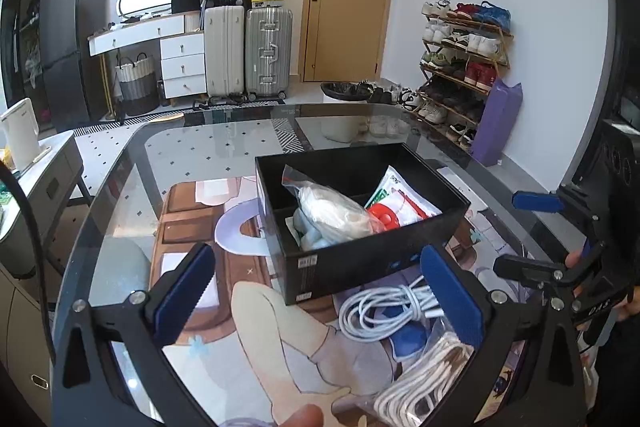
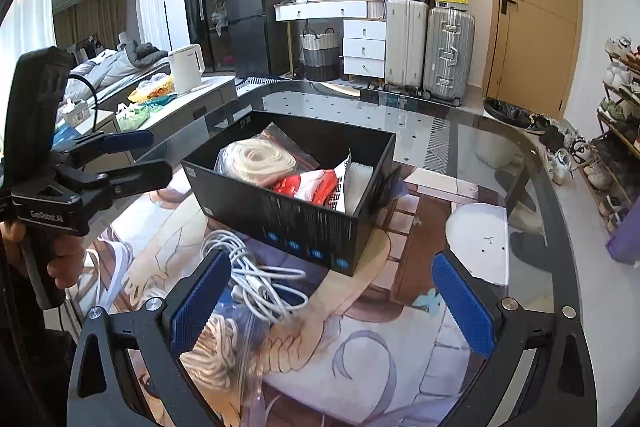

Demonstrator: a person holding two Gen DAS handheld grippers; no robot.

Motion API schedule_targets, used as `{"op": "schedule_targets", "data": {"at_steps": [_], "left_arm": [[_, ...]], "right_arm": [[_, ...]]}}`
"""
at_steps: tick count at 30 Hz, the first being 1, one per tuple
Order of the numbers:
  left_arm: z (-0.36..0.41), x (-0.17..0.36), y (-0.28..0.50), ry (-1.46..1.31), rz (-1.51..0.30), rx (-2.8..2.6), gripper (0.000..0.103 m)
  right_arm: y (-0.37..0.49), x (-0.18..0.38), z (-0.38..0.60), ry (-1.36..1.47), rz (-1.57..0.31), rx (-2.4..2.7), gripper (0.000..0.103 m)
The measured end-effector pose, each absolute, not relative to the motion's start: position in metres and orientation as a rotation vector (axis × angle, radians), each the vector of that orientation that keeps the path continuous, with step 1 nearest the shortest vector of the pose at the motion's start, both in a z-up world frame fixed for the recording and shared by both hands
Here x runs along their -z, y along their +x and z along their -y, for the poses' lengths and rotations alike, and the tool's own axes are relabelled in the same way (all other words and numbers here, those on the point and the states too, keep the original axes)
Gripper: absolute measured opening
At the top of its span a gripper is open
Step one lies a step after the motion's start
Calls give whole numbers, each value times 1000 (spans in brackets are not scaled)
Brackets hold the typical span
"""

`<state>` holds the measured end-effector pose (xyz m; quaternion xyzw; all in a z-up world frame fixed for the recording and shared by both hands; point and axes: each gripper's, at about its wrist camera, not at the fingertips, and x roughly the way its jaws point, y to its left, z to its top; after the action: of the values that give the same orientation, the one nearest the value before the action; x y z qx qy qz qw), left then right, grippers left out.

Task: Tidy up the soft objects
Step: 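Move the left gripper to the second white rope bag while the right moves toward the white cable coil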

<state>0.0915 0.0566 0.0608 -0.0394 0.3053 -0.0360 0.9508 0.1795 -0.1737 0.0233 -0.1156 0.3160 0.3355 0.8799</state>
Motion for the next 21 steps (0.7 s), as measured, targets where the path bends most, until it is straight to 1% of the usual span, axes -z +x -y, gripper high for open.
{"op": "schedule_targets", "data": {"at_steps": [14, 21], "left_arm": [[-33, -47, 72, 9, -708, 160, 103], [-21, -47, 64, 78, -707, 213, 103]], "right_arm": [[163, -19, 181, -252, -688, -722, 102], [163, -16, 181, -256, -706, -729, 102]]}}
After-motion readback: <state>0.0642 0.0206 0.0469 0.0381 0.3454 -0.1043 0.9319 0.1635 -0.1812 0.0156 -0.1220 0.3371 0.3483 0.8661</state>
